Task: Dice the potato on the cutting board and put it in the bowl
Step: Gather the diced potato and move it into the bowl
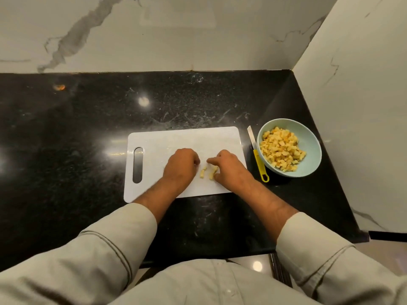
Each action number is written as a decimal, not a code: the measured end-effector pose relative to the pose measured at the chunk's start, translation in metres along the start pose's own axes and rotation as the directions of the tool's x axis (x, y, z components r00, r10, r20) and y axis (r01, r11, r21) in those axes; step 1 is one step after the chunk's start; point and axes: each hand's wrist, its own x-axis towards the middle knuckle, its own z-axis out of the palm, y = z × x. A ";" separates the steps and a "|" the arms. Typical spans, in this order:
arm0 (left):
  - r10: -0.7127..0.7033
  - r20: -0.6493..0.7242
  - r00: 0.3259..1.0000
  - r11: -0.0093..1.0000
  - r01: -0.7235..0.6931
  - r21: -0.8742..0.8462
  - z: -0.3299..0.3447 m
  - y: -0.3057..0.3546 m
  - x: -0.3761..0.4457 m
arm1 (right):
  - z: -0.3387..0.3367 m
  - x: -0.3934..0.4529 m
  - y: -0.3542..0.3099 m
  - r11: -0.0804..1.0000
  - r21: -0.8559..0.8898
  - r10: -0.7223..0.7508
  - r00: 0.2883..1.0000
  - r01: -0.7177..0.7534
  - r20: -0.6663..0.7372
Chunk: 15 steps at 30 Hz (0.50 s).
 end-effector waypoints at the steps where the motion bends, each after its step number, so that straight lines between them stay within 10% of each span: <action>1: 0.005 0.042 0.999 1.000 -0.005 0.008 -0.001 0.001 0.000 | 0.001 0.000 -0.002 1.000 -0.009 0.013 1.000 -0.013 -0.011; 15: 0.099 0.174 0.980 0.991 -0.113 0.067 0.003 0.021 0.000 | -0.002 0.006 -0.015 0.984 -0.147 0.096 0.994 -0.104 -0.056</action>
